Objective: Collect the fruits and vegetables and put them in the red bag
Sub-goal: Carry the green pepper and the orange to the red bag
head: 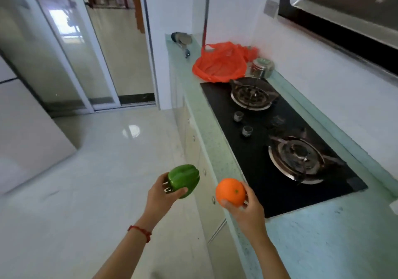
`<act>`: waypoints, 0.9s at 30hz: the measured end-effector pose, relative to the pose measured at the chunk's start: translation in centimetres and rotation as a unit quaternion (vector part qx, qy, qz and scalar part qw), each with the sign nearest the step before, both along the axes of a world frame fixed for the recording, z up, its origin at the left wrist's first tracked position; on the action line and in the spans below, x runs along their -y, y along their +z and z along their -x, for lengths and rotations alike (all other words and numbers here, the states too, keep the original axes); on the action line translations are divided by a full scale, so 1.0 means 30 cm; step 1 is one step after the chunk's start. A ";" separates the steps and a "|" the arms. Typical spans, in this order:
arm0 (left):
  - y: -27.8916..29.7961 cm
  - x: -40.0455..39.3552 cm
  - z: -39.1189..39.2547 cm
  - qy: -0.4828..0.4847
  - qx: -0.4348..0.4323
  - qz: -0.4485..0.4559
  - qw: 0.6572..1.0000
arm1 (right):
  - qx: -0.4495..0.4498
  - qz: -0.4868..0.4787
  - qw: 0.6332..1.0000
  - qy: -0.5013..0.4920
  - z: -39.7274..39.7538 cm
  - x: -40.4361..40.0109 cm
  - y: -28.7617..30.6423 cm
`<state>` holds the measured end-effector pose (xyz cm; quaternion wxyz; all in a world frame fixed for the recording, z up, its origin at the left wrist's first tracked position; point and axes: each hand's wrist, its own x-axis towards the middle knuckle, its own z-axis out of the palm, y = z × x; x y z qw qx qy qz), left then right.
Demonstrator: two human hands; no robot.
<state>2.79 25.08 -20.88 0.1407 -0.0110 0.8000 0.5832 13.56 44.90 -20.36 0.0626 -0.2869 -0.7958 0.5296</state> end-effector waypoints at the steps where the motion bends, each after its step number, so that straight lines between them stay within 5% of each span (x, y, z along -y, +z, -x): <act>1: -0.003 0.050 0.005 0.018 0.003 -0.001 1.000 | -0.002 -0.002 1.000 0.019 0.031 0.036 -0.003; 15: -0.032 0.667 0.150 0.173 0.006 0.010 0.985 | -0.014 0.009 0.985 0.171 0.428 0.587 -0.030; 27: -0.082 0.801 0.440 0.169 0.020 0.007 0.985 | -0.011 0.004 0.987 0.159 0.710 0.695 -0.062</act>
